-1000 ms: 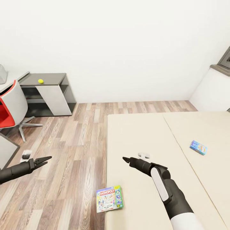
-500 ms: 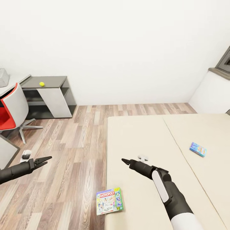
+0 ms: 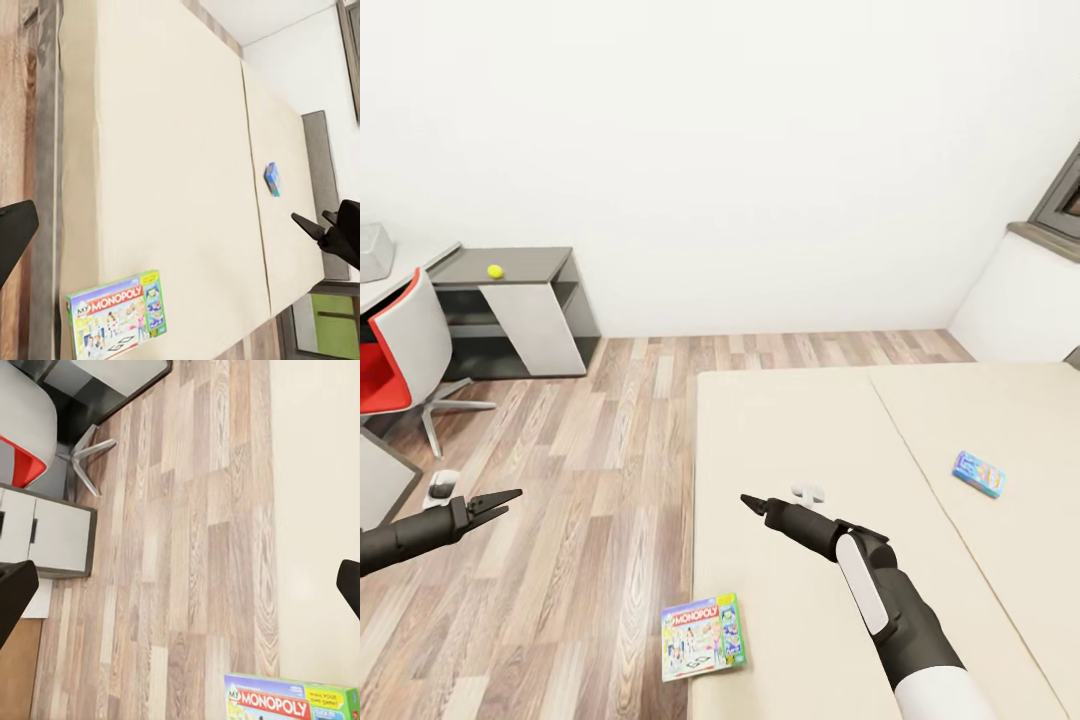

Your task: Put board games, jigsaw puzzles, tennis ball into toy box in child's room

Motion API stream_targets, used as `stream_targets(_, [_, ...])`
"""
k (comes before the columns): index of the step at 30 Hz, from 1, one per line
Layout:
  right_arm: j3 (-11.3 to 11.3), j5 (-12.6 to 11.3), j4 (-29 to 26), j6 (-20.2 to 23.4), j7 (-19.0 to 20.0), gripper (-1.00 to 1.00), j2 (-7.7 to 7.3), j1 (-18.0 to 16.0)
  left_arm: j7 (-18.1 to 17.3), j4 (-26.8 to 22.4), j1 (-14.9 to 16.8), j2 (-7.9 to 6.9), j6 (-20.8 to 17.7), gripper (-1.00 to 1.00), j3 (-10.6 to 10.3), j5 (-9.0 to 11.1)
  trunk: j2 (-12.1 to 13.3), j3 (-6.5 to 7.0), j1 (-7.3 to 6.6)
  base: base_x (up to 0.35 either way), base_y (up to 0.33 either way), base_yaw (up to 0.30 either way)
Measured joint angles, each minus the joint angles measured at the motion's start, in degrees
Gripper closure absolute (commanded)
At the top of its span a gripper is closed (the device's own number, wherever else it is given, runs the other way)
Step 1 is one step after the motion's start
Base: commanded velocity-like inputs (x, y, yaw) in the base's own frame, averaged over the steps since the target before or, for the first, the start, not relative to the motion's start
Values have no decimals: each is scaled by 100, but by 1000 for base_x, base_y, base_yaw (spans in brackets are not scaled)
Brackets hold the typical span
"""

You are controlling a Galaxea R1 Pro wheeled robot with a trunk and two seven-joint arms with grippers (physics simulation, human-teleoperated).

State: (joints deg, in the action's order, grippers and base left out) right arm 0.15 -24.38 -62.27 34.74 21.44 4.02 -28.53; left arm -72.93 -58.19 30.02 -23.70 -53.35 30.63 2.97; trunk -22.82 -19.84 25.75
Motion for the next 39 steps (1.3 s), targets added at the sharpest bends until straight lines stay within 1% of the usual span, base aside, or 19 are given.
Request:
stream_targets(19, [0, 10, 0, -12, -8, -100, 7, 0, 0, 0, 0, -11, 0, -100, 2, 7, 0, 179, 0, 0, 0, 0])
stream_targets(39, [51, 15, 0, -89, -34, -100, 10, 0, 0, 0, 0, -12, 0, -100, 2, 4, 0, 368, 0, 0, 0, 0])
